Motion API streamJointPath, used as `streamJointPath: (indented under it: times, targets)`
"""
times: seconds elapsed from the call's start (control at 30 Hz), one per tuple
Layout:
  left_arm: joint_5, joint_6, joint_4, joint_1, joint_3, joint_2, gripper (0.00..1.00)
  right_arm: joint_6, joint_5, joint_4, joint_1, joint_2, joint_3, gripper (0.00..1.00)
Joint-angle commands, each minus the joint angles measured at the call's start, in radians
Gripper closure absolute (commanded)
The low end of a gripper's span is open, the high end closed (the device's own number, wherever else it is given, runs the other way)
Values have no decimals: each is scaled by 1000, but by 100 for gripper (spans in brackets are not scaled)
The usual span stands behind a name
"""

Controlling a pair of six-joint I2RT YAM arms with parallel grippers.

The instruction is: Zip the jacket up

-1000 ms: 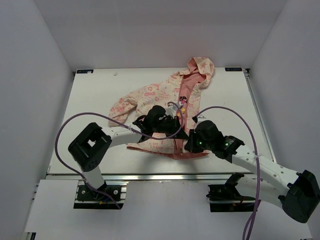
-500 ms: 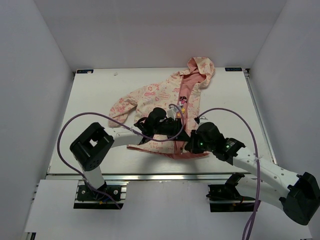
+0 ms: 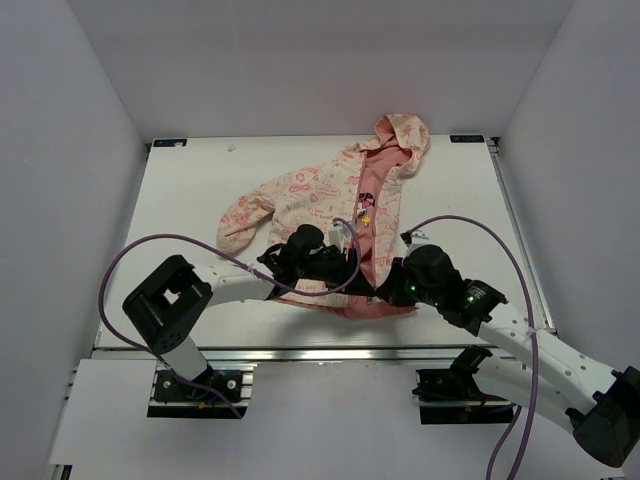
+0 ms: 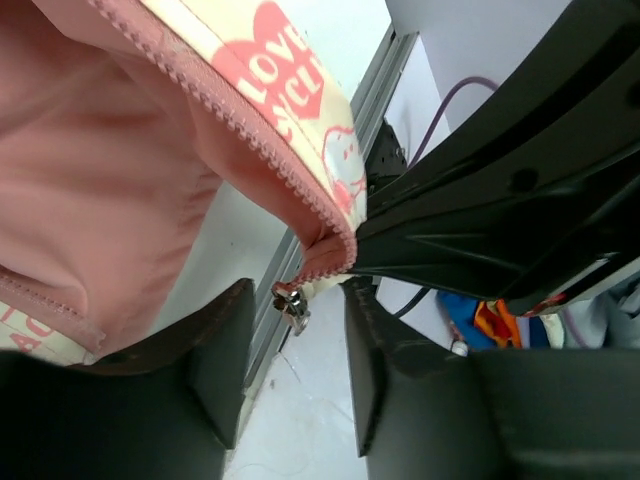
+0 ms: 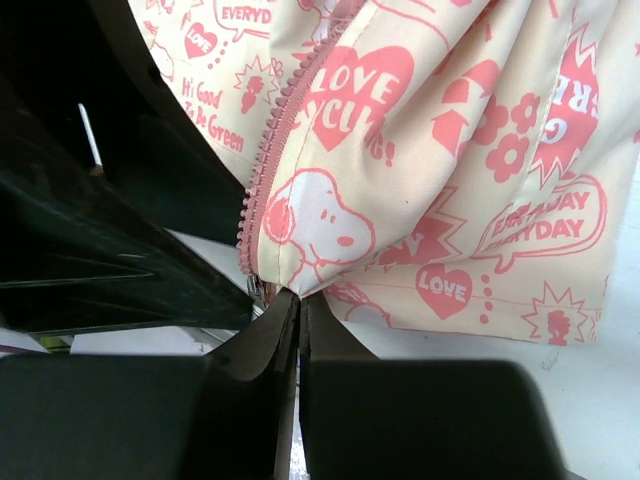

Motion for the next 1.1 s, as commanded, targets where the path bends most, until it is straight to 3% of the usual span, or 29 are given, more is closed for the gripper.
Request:
streamJointPath:
  times: [0.0, 0.13, 0.23, 0.27, 0.3, 0.33, 0.53, 0.67, 0.93, 1.07]
  targets:
    - [25, 56, 1, -9, 0, -49, 50, 3, -1, 13, -3, -24, 62, 100]
    - [48, 62, 27, -12, -1, -41, 59, 0, -26, 19, -4, -30, 81, 100]
    - [44, 59, 32, -18, 5, -36, 75, 3, -36, 22, -4, -30, 84, 100]
    - [41, 59, 26, -18, 5, -38, 90, 3, -36, 22, -3, -30, 85, 100]
    - [37, 59, 24, -18, 5, -39, 98, 3, -38, 19, -4, -32, 87, 100]
    - [31, 59, 27, -18, -1, -43, 100, 6, -39, 18, -3, -33, 85, 100]
    - [43, 25, 127, -18, -37, -58, 100, 21, -90, 44, -4, -64, 67, 100]
    - [72, -1, 208, -18, -50, -56, 100, 27, -139, 60, -6, -64, 52, 83]
    - [103, -42, 346, -18, -98, -81, 100, 36, -136, 65, -15, -53, 33, 75]
    - [104, -50, 372, -18, -106, -87, 100, 40, -156, 77, -24, -49, 24, 82]
